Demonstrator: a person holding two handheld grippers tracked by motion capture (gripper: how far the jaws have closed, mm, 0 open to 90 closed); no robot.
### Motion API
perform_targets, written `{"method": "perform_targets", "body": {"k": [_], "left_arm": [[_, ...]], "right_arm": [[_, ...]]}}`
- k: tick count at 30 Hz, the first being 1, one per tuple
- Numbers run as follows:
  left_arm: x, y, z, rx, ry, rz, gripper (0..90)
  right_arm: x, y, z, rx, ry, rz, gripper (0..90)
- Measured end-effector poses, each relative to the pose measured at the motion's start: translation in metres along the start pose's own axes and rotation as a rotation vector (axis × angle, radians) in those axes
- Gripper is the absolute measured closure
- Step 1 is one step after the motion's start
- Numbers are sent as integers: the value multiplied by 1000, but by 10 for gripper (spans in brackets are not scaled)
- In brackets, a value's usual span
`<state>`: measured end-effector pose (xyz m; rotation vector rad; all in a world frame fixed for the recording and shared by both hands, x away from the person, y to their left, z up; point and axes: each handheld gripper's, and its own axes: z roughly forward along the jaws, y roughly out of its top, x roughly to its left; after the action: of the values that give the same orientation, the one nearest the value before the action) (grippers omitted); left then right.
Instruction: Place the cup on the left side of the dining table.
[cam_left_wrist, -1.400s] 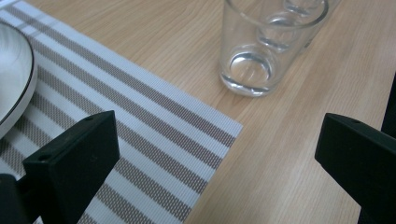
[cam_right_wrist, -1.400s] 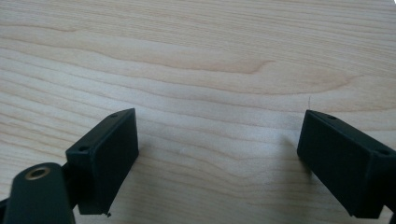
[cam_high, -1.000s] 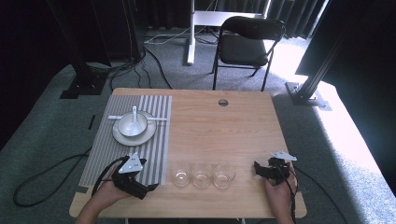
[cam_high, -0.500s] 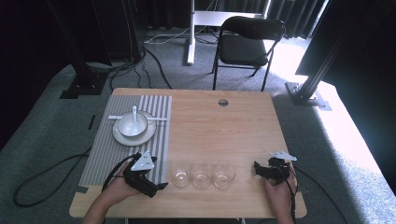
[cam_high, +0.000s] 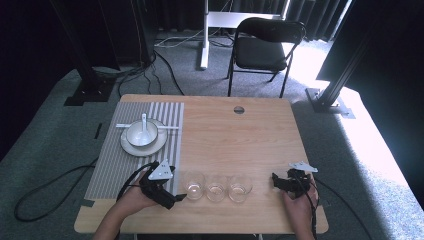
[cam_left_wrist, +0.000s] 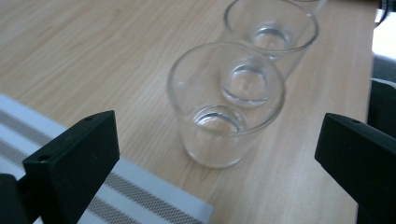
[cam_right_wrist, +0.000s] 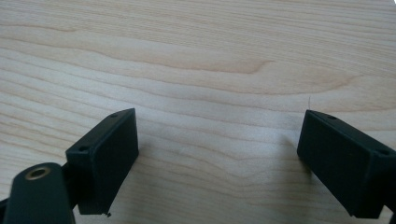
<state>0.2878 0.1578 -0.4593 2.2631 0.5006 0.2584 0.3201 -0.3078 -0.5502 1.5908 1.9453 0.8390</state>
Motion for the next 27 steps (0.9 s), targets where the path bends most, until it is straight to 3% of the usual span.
{"method": "perform_targets", "body": {"k": [4, 10, 27], "left_arm": [[-2, 8, 1, -19, -12, 7, 2], [-6, 18, 8, 1, -14, 37, 2], [-19, 42, 34, 22, -79, 91, 3]], "right_arm": [[0, 0, 0, 0, 0, 0, 120], [0, 0, 0, 0, 0, -1, 120], [0, 0, 0, -1, 0, -1, 120]]}}
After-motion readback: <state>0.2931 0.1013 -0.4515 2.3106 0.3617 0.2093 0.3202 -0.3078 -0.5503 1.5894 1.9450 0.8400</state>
